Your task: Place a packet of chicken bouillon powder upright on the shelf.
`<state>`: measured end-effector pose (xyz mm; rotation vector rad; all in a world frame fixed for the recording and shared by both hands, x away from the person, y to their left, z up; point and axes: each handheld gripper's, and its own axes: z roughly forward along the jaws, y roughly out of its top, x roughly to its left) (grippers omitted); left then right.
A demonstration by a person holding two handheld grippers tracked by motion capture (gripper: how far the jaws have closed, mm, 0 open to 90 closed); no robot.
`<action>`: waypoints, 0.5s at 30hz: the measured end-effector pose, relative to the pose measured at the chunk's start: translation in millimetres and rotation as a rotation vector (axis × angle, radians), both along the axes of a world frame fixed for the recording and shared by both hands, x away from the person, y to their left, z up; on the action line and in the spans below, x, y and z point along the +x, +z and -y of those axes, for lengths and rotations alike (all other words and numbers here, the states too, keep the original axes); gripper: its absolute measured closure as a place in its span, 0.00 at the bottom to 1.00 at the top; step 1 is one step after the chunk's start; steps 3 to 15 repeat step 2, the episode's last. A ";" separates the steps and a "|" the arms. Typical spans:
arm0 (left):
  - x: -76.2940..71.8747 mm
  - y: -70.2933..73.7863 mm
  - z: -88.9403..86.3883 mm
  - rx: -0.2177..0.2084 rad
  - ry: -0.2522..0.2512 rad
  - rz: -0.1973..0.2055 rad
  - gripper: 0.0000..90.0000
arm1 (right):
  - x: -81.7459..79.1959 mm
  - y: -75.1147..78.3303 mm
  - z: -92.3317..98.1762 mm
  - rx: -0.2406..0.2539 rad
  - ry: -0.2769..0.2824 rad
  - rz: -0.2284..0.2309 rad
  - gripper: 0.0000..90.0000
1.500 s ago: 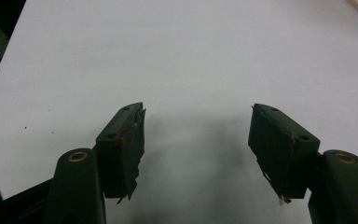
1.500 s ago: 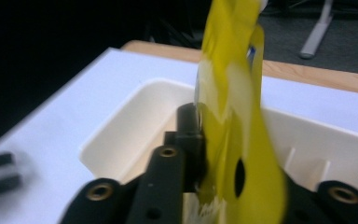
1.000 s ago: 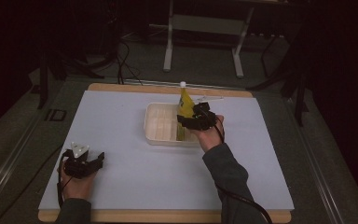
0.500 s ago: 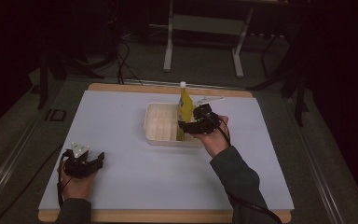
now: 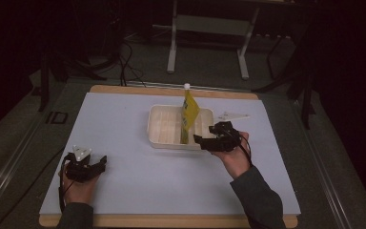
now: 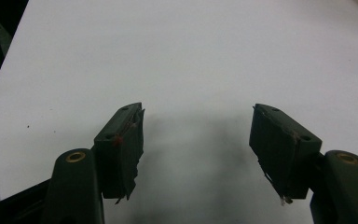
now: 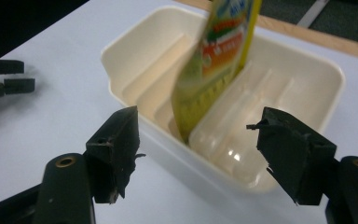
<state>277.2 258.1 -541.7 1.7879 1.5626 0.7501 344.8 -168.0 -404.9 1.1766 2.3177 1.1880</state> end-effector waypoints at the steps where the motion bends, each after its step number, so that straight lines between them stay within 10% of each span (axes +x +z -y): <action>1: -0.2 0.1 0.0 0.002 0.003 0.001 0.38 | -3.0 -3.1 4.7 0.008 -0.007 -0.002 0.33; 15: -0.4 0.2 -0.2 0.002 0.006 0.003 0.38 | -5.9 -6.7 9.8 0.015 -0.011 -0.001 0.33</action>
